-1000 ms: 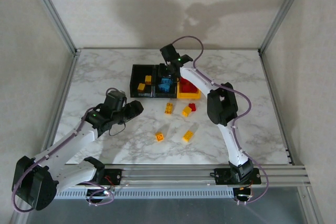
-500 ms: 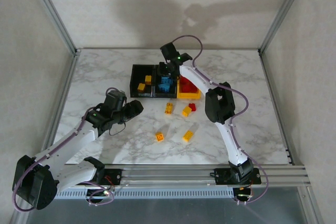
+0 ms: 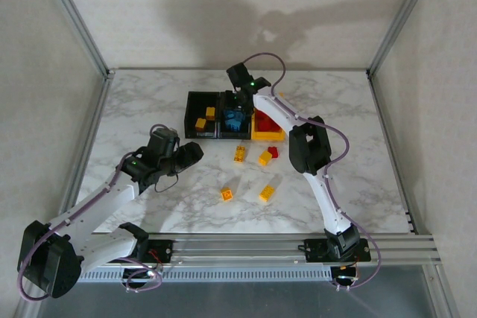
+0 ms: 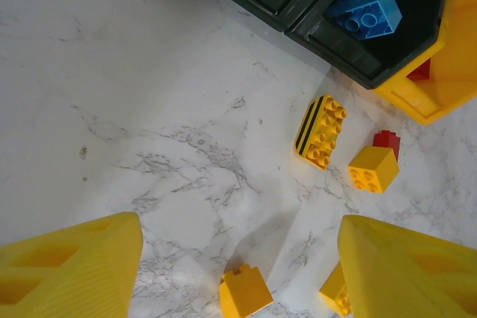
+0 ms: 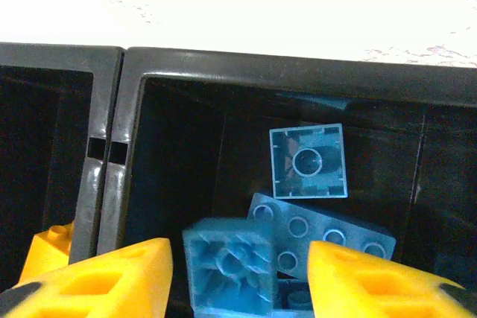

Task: Sort the legos into containers by color
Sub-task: Place the lego in the container.

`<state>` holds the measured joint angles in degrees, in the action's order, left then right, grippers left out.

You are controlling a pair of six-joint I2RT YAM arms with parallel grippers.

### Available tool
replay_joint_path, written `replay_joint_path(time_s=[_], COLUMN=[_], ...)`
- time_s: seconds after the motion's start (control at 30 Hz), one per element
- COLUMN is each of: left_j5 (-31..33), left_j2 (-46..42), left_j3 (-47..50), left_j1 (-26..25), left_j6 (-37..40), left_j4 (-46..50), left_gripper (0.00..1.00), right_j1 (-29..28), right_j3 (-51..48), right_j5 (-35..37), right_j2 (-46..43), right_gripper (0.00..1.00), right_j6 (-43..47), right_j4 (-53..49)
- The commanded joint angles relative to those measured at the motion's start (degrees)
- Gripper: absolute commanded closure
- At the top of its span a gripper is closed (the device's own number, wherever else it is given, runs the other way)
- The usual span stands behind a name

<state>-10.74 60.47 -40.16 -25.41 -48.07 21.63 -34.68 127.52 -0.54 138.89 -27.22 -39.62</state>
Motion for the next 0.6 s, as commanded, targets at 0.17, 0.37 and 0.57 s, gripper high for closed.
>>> replay_joint_path(time_s=[0.17, 0.37, 0.57], left_j5=[5.0, 7.6, 9.2], left_j2=[-1.9, -0.8, 1.6], left_j3=[-1.5, -2.7, -5.6], left_j1=[1.6, 5.2, 7.3], left_j6=[-0.9, 0.6, 4.6], left_j4=[3.8, 7.0, 9.7], left_gripper=[0.28, 0.22, 0.22], right_j1=[0.1, -0.6, -2.8], right_j3=[0.1, -8.7, -21.5], right_j5=[-0.9, -0.3, 0.6], right_j2=[-3.1, -13.4, -25.0], right_gripper=[0.47, 0.46, 0.41], right_j6=[0.1, 1.6, 2.6], right_j4=[2.4, 7.6, 11.2])
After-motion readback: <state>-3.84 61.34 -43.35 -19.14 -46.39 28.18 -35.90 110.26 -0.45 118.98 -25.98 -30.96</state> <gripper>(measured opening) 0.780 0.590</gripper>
